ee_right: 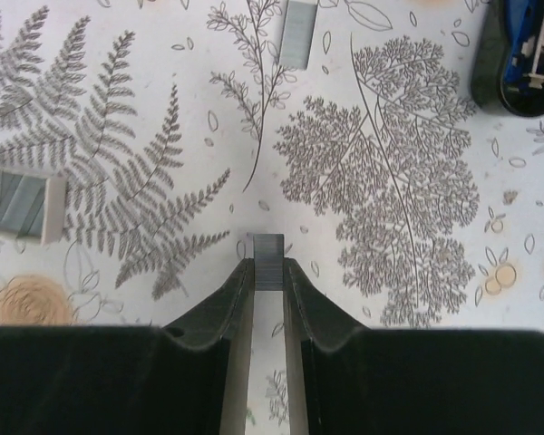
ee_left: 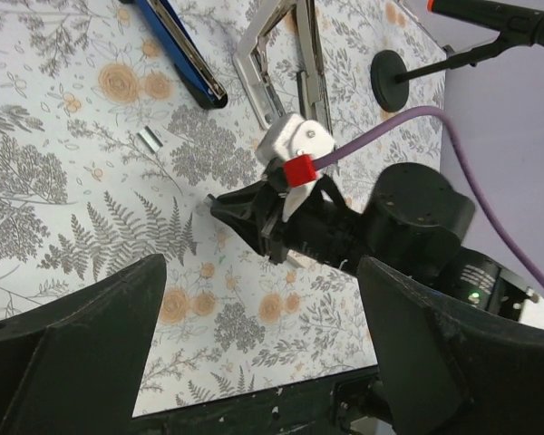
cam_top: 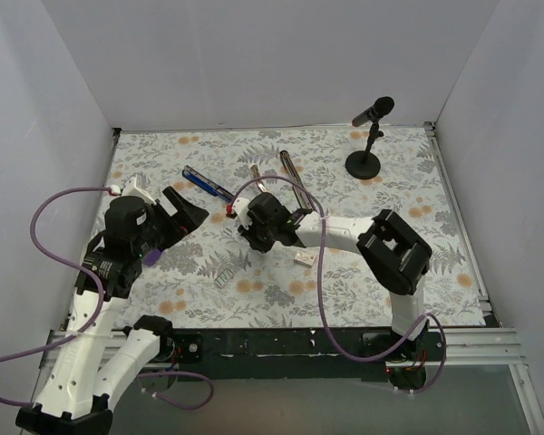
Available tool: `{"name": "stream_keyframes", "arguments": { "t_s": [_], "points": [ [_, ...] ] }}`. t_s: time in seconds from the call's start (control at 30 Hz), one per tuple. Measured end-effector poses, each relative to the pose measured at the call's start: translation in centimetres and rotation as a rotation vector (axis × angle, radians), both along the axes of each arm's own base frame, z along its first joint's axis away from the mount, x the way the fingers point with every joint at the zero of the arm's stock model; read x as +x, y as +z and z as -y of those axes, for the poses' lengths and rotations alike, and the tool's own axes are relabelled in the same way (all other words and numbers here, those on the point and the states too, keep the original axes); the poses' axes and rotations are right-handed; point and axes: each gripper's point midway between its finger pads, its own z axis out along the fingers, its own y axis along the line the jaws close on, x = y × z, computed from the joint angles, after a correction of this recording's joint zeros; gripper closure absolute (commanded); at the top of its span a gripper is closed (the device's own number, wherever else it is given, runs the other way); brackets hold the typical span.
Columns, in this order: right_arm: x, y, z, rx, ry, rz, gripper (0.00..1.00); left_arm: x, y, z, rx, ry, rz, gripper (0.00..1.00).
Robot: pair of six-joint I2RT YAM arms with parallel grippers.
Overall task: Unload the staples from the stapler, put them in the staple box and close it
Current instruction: Pick up the staple from the center of the board.
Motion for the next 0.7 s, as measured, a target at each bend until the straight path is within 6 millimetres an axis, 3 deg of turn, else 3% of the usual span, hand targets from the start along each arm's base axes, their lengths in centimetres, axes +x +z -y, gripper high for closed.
{"name": "stream_keyframes", "arguments": {
  "t_s": [0.13,0.33,0.5,0.7],
  "points": [
    [-0.8,2.7,0.8,0.055,-0.007,0.004,0.76,-0.9,-1.7,0.6,-0.038,-0.023,-0.032,0.15],
    [-1.6,9.5,0.2,0.237,0.013,0.051,0.76,-1.3,-3.9,1.9,-0.089,-0.077,-0.074,0.17],
    [-3.1,14.2,-0.4,0.382,0.064,0.063,0.76,-0.7,-5.1,3.7,-0.132,-0.169,-0.096,0.24],
    [-4.6,16.4,-0.9,0.468,0.115,0.041,0.76,0.0,-6.1,5.7,-0.184,-0.266,-0.138,0.43]
  ]
}}
